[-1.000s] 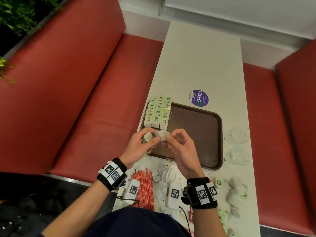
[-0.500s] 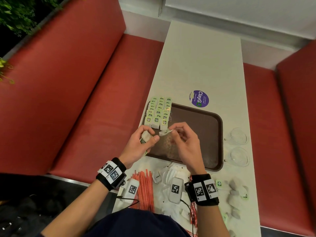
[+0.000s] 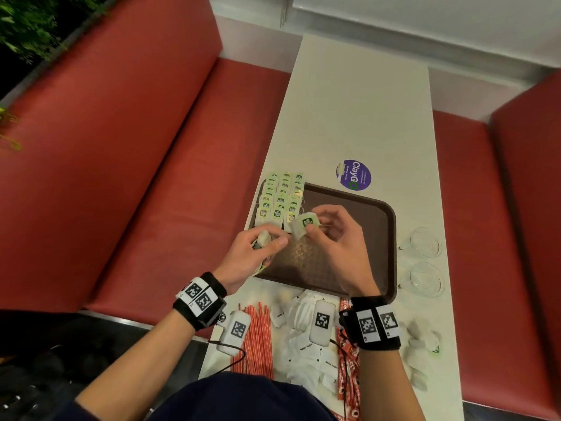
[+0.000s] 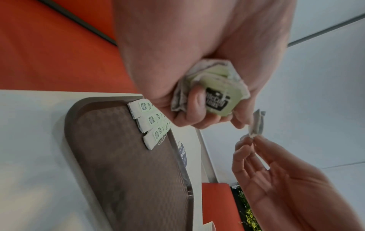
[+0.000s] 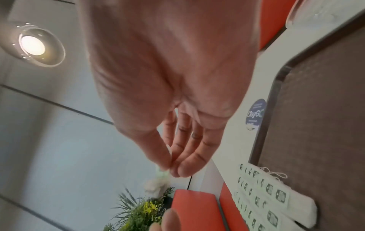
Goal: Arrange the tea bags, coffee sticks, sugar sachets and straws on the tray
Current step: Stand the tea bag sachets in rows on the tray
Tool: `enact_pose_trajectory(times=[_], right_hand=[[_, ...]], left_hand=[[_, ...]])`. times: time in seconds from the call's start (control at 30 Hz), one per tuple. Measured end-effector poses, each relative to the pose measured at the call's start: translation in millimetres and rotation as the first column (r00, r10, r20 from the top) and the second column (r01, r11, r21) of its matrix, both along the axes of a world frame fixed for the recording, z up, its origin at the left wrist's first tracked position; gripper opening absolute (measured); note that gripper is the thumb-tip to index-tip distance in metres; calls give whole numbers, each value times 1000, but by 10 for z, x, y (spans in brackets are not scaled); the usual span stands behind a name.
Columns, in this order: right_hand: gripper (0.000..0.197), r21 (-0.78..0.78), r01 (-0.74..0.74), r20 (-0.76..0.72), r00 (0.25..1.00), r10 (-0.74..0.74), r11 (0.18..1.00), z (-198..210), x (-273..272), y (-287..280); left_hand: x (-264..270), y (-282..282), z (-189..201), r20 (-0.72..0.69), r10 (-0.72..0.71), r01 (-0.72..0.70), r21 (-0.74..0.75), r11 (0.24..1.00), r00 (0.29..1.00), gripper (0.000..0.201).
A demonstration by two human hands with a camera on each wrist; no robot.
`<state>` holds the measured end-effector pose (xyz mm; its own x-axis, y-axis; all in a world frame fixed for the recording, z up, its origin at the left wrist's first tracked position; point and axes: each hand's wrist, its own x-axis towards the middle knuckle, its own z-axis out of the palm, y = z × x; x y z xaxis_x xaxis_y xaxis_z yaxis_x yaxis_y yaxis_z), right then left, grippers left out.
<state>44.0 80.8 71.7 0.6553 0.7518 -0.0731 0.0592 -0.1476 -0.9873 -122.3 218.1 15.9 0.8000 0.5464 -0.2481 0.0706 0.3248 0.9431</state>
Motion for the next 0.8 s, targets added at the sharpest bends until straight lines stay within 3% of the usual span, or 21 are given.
enact_pose_trajectory(times=[0.23, 0.43, 0.53, 0.6, 0.67, 0.73, 0.8], right_hand=[[13, -81, -113, 23, 993, 116, 990, -115, -1, 37], [19, 33, 8, -219, 976, 0, 999, -285, -148, 118], [17, 13, 44, -241, 970, -40, 999, -432, -202, 211], [13, -49, 84, -176, 980, -91, 995, -559, -162, 317], [8, -192, 86, 12, 996, -85, 978, -705, -81, 458], [9, -340, 45, 166, 986, 13, 939, -852, -12, 617], [9, -450, -40, 219, 964, 154, 892, -985, 9, 791]], left_hand=[[16, 6, -41, -23, 41, -40, 29, 999, 999, 22], [50, -6, -113, -7, 121, -122, -7, 993, 993, 18], [17, 5, -204, -77, 165, -163, 25, 986, 983, 22], [-45, 22, -277, -135, 209, -207, 30, 978, 969, 19], [-126, 61, -360, -213, 283, -293, -17, 956, 935, 21], [-206, 110, -426, -280, 334, -363, -55, 930, 900, 26], [-273, 154, -462, -317, 355, -393, -62, 918, 880, 30]])
